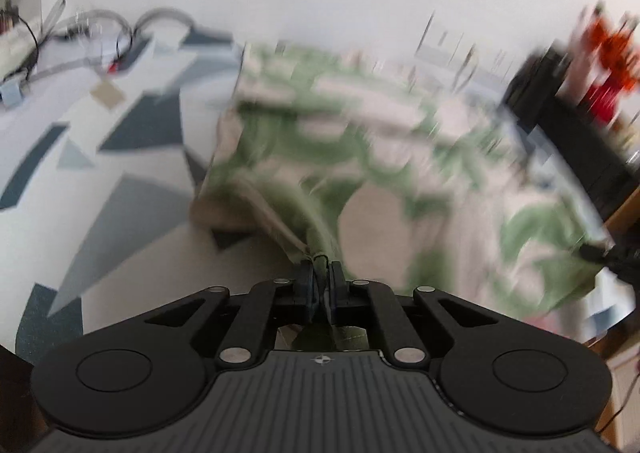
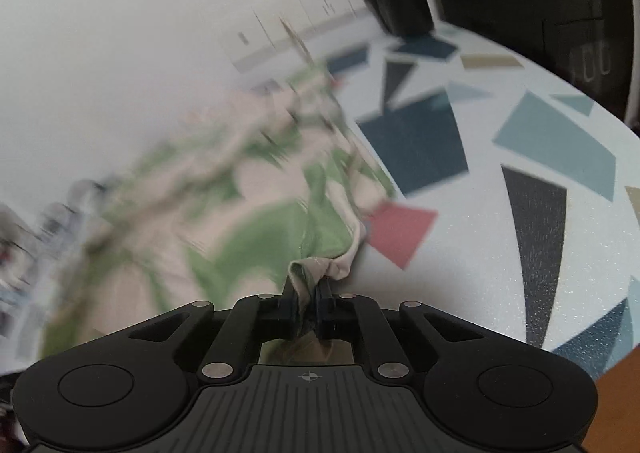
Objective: Fold clothes
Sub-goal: 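Grasp the shirt edge with both grippers and lift it up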
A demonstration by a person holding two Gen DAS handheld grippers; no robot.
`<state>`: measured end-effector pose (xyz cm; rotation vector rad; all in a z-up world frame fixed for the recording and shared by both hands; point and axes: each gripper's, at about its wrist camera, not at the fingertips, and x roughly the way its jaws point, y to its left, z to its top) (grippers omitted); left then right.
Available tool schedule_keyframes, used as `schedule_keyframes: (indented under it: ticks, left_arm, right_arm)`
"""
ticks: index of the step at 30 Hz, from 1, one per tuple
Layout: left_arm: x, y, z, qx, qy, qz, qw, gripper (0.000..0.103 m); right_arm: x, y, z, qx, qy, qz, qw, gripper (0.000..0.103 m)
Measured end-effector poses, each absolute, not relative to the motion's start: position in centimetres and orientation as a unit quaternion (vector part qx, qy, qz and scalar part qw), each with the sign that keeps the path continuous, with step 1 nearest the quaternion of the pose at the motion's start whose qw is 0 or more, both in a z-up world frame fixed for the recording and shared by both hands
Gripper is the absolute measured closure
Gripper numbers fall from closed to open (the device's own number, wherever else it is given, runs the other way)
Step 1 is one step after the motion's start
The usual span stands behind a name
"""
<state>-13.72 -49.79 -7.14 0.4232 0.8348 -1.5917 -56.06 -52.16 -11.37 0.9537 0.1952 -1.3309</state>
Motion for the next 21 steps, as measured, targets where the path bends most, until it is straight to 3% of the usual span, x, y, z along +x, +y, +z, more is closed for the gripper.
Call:
schedule_keyframes:
  ticks: [8, 21]
  left_arm:
    - [-14.5, -49.0, -0.4, 0.069, 0.299, -0.705, 0.639, 0.096]
    - [-9.7, -65.4, 1.7, 0.019, 0.303, -0.673, 0.674, 0.097]
  right_arm:
    - [-60.4, -51.4, -4.0, 0.392, -0.027, -0.552, 0.735, 0.096]
    - [-60.0, -66.9, -0.1, 0.365, -0.036, -0.586, 0.722, 0.097]
